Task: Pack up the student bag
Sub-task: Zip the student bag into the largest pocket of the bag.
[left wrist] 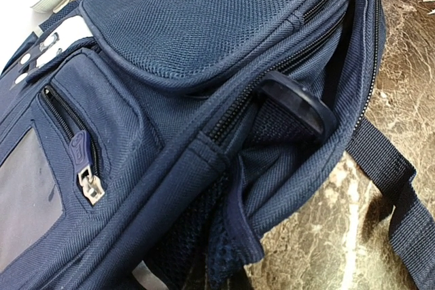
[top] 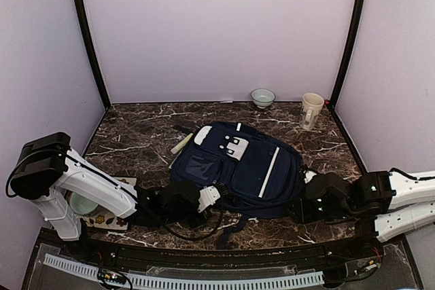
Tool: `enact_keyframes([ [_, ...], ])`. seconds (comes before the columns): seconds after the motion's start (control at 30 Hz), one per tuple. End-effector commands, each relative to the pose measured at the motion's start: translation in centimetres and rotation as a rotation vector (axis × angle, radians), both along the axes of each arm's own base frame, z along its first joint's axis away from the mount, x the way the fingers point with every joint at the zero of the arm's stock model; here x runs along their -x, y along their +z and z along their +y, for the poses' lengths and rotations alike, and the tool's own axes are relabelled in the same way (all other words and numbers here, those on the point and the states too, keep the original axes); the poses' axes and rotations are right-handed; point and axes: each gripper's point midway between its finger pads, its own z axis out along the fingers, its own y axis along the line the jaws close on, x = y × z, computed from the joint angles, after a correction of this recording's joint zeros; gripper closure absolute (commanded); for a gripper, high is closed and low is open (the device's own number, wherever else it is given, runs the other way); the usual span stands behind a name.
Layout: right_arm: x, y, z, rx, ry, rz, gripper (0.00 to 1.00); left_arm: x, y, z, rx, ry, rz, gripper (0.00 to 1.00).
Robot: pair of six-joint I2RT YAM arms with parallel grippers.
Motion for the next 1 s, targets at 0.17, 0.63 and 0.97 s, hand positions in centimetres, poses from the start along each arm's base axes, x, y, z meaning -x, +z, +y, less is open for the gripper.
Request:
enact_keyframes([
  [0.17,-0.8,-1.4,-0.6,0.202,-0.113,-0.039,0.57,-1.0,2.1,-0.5,0.058,0.06,-0.025,1.0],
  [0.63,-2.4,-2.4,-0.6,0.372,-0.232,-0.091,0.61,-1.0,2.2,-0.8,0.073,0.055,-0.019,1.0],
  [0.97,-3.1,-4.0,-2.0,0.528,-0.291,-0.135,0.71,-0.7,2.2,-0.5,0.082,0.05,-0.01,1.0],
])
